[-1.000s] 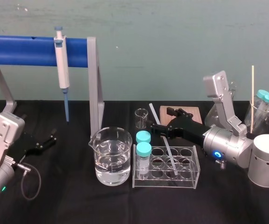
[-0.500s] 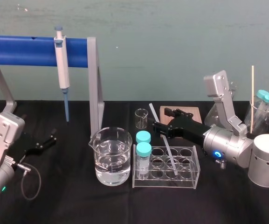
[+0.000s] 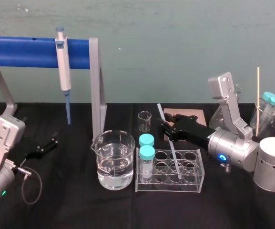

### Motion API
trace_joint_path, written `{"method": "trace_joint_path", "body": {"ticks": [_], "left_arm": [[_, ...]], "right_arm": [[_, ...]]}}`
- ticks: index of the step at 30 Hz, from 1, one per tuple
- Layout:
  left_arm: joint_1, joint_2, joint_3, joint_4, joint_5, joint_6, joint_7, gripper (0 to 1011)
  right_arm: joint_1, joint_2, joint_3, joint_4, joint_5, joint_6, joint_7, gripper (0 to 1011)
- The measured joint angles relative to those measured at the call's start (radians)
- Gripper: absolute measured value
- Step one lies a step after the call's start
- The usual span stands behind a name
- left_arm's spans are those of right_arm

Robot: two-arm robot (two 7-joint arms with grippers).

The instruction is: Pick up the stirring rod with one hand, then place it down.

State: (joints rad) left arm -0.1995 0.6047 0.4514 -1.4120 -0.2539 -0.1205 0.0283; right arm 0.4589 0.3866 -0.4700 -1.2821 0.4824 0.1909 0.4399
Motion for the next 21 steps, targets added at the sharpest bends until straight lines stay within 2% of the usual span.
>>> {"method": "trace_joint_path", "body": {"ticks": [3, 4, 5, 8, 19, 21], "left_arm": [[0.0, 0.0, 0.0, 0.0, 0.0, 0.0, 0.0, 1000], [0.0, 0.0, 0.0, 0.0, 0.0, 0.0, 0.0, 1000], [0.0, 0.0, 0.0, 0.0, 0.0, 0.0, 0.0, 1000], [0.0, 0.0, 0.0, 0.0, 0.0, 0.0, 0.0, 1000], [0.0, 0.0, 0.0, 0.0, 0.0, 0.0, 0.0, 1000], [0.0, 0.0, 0.0, 0.0, 0.0, 0.0, 0.0, 1000]], "right_arm": [[0.0, 0.0, 0.0, 0.0, 0.0, 0.0, 0.0, 222], [0.0, 0.0, 0.0, 0.0, 0.0, 0.0, 0.0, 222], [0.0, 0.0, 0.0, 0.0, 0.0, 0.0, 0.0, 165], [0.0, 0.0, 0.0, 0.0, 0.0, 0.0, 0.0, 81], [0.0, 0.0, 0.0, 0.0, 0.0, 0.0, 0.0, 72], [-0.005, -0.003, 0.007, -0.001, 0.001, -0.021, 0.0, 72]]}}
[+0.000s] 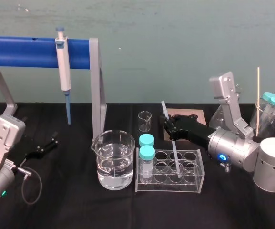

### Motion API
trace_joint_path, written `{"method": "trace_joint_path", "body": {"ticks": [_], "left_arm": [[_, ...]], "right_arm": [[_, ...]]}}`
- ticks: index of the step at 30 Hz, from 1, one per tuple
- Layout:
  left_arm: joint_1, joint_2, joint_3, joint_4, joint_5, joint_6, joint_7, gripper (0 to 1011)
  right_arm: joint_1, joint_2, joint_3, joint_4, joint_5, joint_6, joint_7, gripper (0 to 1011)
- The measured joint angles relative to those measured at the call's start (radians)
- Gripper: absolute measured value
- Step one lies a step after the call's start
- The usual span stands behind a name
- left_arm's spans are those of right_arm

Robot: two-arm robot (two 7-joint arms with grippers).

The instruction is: Pick up the stirring rod with one hand, then place it down.

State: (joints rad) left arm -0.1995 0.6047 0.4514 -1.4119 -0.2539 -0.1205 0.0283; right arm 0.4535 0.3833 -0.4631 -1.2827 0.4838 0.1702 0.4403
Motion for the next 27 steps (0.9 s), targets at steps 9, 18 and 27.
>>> {"method": "trace_joint_path", "body": {"ticks": [9, 18, 27], "left_arm": [[0.0, 0.0, 0.0, 0.0, 0.0, 0.0, 0.0, 1000], [0.0, 0.0, 0.0, 0.0, 0.0, 0.0, 0.0, 1000], [0.0, 0.0, 0.0, 0.0, 0.0, 0.0, 0.0, 1000]], "right_arm": [[-0.06, -0.027, 0.043, -0.012, -0.007, -0.197, 0.011, 72], [-0.114, -0.028, 0.068, -0.026, -0.079, -0.388, 0.021, 72], [-0.154, -0.03, 0.12, -0.085, -0.06, -0.435, 0.033, 72]]}}
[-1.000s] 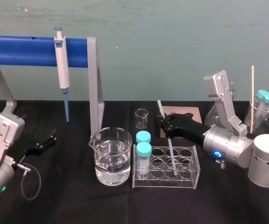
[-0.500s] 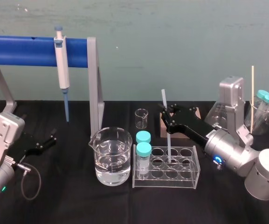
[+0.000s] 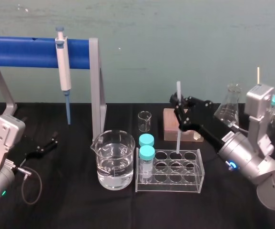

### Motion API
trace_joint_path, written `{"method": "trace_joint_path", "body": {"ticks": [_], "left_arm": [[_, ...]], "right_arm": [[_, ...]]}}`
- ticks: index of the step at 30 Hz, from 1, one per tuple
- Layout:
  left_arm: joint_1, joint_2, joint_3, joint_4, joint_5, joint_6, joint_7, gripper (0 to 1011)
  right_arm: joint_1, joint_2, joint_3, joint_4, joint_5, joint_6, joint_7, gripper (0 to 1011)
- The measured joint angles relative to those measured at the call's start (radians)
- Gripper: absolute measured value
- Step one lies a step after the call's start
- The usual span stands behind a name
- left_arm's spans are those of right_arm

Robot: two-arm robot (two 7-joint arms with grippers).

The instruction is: Pick up the stirring rod with one hand, then place it down.

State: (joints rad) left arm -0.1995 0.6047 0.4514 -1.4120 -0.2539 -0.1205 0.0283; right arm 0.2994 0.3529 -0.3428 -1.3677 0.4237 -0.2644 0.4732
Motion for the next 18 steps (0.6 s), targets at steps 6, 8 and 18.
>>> {"method": "trace_joint_path", "body": {"ticks": [6, 8, 18], "left_arm": [[0.0, 0.0, 0.0, 0.0, 0.0, 0.0, 0.0, 1000], [0.0, 0.0, 0.0, 0.0, 0.0, 0.0, 0.0, 1000], [0.0, 0.0, 0.0, 0.0, 0.0, 0.0, 0.0, 1000]], "right_arm": [[-0.014, -0.007, 0.052, -0.067, 0.061, 0.021, 0.013, 72], [-0.015, -0.006, 0.065, -0.083, 0.071, 0.022, 0.012, 72], [-0.028, 0.008, 0.124, -0.142, 0.053, 0.019, -0.027, 72]]}}
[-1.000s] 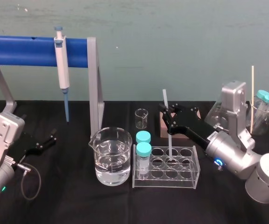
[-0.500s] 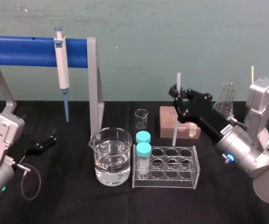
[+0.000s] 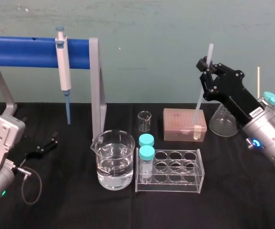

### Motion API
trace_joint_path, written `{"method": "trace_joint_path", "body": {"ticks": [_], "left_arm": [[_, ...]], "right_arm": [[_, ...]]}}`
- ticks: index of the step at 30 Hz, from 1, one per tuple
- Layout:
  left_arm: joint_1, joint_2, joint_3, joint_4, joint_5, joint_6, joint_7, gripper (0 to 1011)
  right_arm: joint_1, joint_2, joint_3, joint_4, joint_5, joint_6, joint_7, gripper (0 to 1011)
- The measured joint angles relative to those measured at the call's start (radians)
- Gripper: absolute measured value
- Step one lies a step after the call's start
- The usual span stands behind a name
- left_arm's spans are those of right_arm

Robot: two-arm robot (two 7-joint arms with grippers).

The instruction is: Pick up the stirring rod with one hand, then place it down.

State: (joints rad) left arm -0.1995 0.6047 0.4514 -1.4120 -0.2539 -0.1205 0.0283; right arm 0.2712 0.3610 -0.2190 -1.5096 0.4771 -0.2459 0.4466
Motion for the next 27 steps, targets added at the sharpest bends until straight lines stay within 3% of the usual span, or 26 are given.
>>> {"method": "trace_joint_path", "body": {"ticks": [8, 27], "left_arm": [[0.0, 0.0, 0.0, 0.0, 0.0, 0.0, 0.0, 1000], [0.0, 0.0, 0.0, 0.0, 0.0, 0.0, 0.0, 1000]], "right_arm": [[-0.012, -0.004, 0.021, -0.007, -0.014, 0.004, -0.018, 72], [-0.016, -0.015, 0.027, -0.008, -0.03, 0.012, -0.016, 72]]}}
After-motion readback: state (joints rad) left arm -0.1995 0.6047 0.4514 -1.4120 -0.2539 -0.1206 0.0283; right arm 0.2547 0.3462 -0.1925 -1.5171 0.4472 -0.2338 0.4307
